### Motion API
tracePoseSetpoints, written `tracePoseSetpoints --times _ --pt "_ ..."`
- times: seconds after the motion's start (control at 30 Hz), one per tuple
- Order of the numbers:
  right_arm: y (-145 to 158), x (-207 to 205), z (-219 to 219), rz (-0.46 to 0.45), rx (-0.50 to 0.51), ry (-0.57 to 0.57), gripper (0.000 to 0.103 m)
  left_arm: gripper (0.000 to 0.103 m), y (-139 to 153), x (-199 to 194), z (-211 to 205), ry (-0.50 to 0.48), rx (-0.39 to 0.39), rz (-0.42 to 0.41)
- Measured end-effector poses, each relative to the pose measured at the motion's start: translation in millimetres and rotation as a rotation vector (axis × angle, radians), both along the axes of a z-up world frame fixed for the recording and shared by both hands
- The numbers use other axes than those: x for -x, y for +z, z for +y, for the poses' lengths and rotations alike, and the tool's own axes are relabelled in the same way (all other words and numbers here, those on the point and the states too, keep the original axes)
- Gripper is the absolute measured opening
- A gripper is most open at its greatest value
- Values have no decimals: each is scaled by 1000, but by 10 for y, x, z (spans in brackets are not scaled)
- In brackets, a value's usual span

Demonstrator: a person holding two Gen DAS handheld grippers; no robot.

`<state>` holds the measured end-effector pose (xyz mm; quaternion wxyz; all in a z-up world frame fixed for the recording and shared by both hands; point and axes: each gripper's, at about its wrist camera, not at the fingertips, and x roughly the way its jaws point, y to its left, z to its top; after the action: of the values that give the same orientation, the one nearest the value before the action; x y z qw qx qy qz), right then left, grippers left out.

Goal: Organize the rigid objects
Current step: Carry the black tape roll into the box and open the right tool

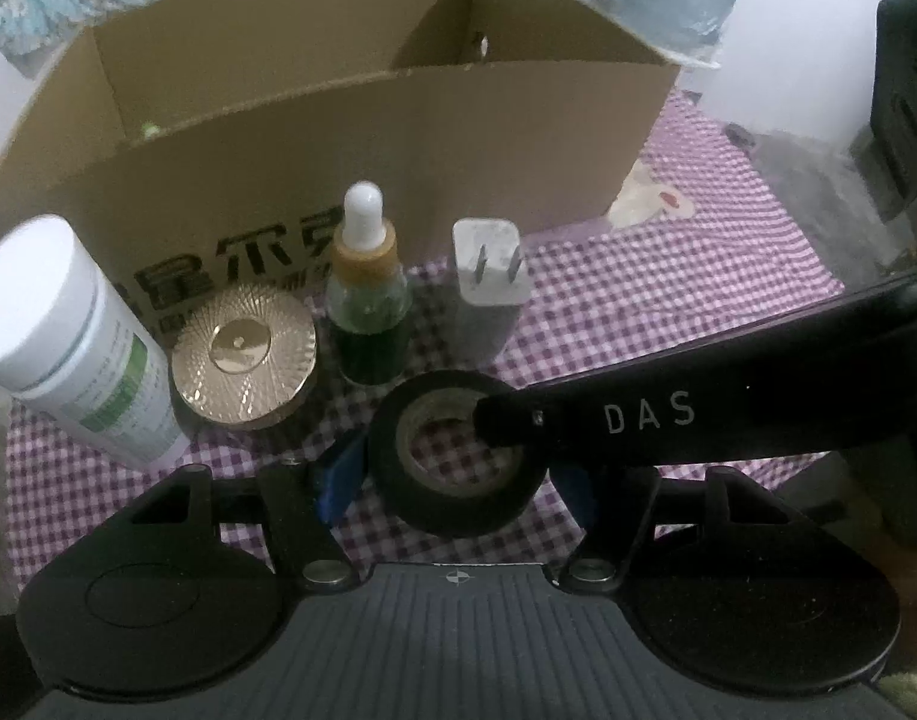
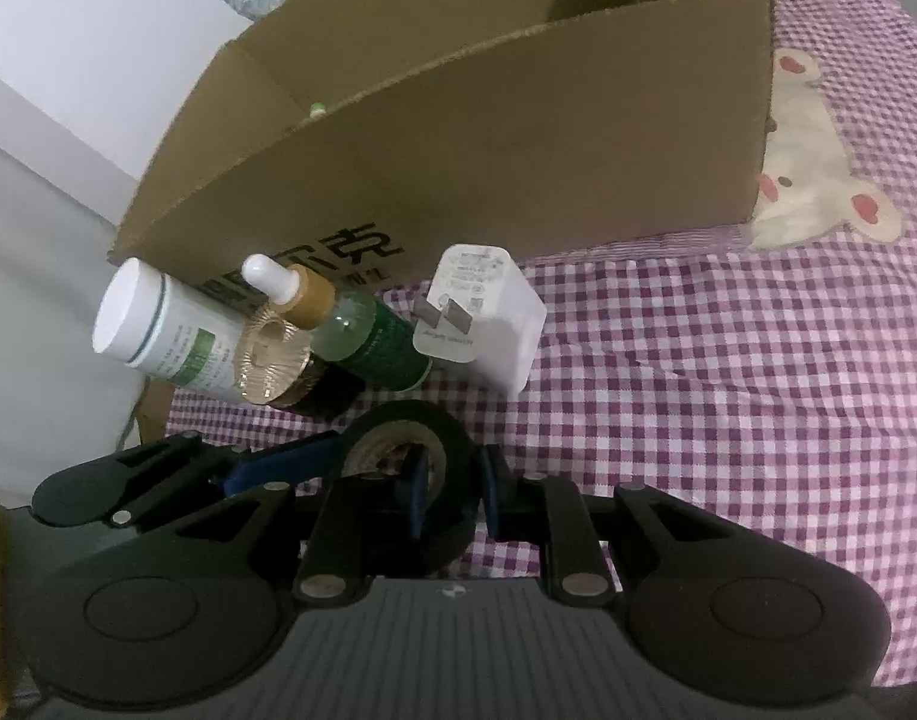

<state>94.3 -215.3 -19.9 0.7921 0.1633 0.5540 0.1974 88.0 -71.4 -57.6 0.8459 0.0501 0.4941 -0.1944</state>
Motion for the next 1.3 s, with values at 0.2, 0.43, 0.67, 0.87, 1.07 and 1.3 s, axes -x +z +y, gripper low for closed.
tracePoseSetpoints --times 0.2,0.43,0.67,0.87,1.07,1.3 --pt "312 161 -93 -60 -5 -14 20 66 286 160 -11 -6 18 -61" --pt "820 376 -134 -184 2 -28 21 66 775 353 -5 -9 42 -182" --pt "1389 251 -112 -343 -17 -11 21 66 1266 148 31 41 47 -294" --pt "1583 -339 32 -364 -60 28 21 66 1375 -422 55 103 19 -297" --pt "1312 -1318 78 -228 -101 76 21 66 1148 -1218 141 181 -2 -157" --pt "685 -2164 185 -27 -112 91 21 66 650 -1874 82 267 -86 -12"
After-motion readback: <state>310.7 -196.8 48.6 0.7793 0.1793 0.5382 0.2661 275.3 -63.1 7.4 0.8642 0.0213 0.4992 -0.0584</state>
